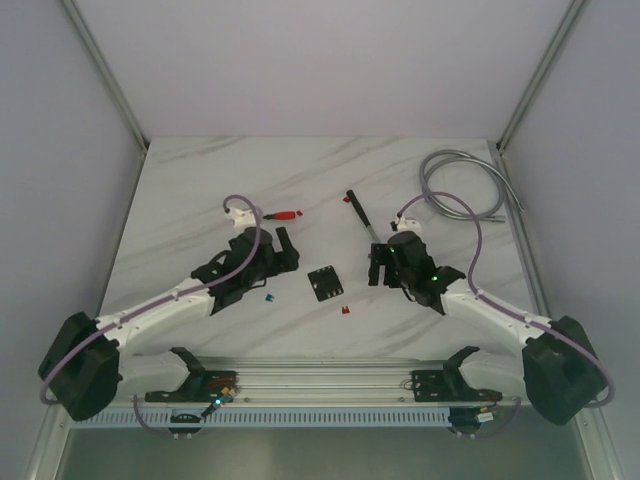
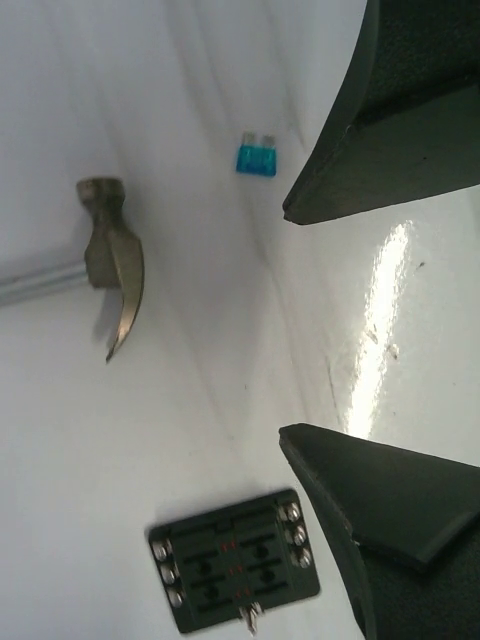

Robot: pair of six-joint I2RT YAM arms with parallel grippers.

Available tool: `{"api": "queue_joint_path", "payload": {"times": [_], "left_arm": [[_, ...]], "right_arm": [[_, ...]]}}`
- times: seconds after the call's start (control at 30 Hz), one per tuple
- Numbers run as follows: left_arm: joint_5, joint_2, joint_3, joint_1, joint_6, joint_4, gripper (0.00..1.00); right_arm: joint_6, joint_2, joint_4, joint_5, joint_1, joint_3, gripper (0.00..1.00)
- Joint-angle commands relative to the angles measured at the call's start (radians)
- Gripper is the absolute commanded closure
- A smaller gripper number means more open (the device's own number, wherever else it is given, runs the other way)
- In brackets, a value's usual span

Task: Snap on the fuse box
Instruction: Move the fuse box base at the center of the board, then adjust the fuse at the center of the board.

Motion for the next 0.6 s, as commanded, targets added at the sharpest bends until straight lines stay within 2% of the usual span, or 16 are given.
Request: {"api": "queue_joint_path", "payload": {"times": [0.0,0.13,0.27,0.4,0.5,0.57], "left_arm": [[0.052,-0.085,-0.073,0.092,0.134,0.096,0.0],[0.056,-0.116,-0.129,0.117,0.176,0.15,0.0],[0.034,-0.123,-0.206,0.118,0.226,0.236,0.0],[0.02,-0.115,-0.271,0.118,0.283,0.318,0.0],[0.02,-0.104,-0.268,0.117,0.294,0.32,0.0],[0.021,-0.105,-0.266,0.118,0.293,0.32,0.0]], "right_arm": [[0.084,0.045,-0.094,0.125,0.004,0.051,0.14],[0.117,0.124,-0.121,0.144,0.005,0.095,0.18],[0.141,0.165,-0.17,0.242,0.0,0.124,0.2],[0.193,0.189,-0.221,0.297,-0.023,0.144,0.27],[0.221,0.205,-0.226,0.305,-0.05,0.146,0.31],[0.24,0.217,-0.224,0.315,-0.073,0.147,0.4]]}}
